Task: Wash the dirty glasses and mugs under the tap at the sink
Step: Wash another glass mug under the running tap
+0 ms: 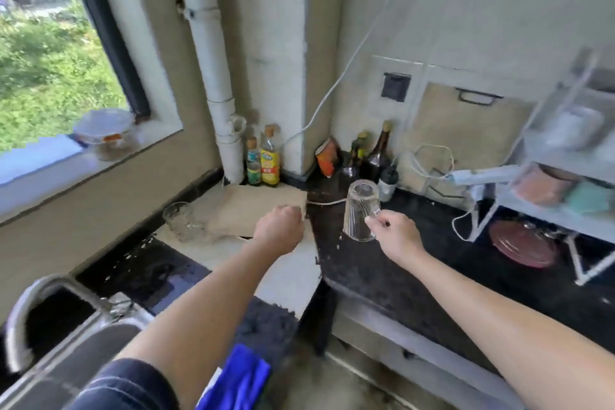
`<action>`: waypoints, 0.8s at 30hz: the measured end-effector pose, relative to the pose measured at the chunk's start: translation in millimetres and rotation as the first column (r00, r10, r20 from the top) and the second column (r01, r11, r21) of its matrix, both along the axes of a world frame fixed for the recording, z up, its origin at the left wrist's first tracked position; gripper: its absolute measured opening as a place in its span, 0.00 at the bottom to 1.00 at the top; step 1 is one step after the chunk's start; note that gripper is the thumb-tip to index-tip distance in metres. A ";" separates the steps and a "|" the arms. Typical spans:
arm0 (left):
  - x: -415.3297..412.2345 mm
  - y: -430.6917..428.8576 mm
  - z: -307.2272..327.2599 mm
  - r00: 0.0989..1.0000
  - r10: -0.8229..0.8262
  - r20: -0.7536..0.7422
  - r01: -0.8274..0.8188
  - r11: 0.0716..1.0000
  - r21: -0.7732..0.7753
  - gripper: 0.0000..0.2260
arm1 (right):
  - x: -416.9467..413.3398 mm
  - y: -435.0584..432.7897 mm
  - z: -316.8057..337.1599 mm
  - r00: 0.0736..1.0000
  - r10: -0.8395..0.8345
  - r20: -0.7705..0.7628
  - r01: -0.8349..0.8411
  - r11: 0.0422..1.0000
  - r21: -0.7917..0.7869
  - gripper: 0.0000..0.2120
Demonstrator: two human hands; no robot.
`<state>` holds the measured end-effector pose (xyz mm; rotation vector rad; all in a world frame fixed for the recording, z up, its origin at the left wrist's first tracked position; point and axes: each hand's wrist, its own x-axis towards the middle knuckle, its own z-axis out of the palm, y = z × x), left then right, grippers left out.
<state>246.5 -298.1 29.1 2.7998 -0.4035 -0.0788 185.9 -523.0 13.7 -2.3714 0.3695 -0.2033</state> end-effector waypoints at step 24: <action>-121.4 -604.5 -38.3 0.589 -0.808 -0.025 0.800 0.587 -0.126 0.10 | -267.8 -488.1 -67.7 0.620 -0.759 -0.199 0.779 0.566 0.269 0.22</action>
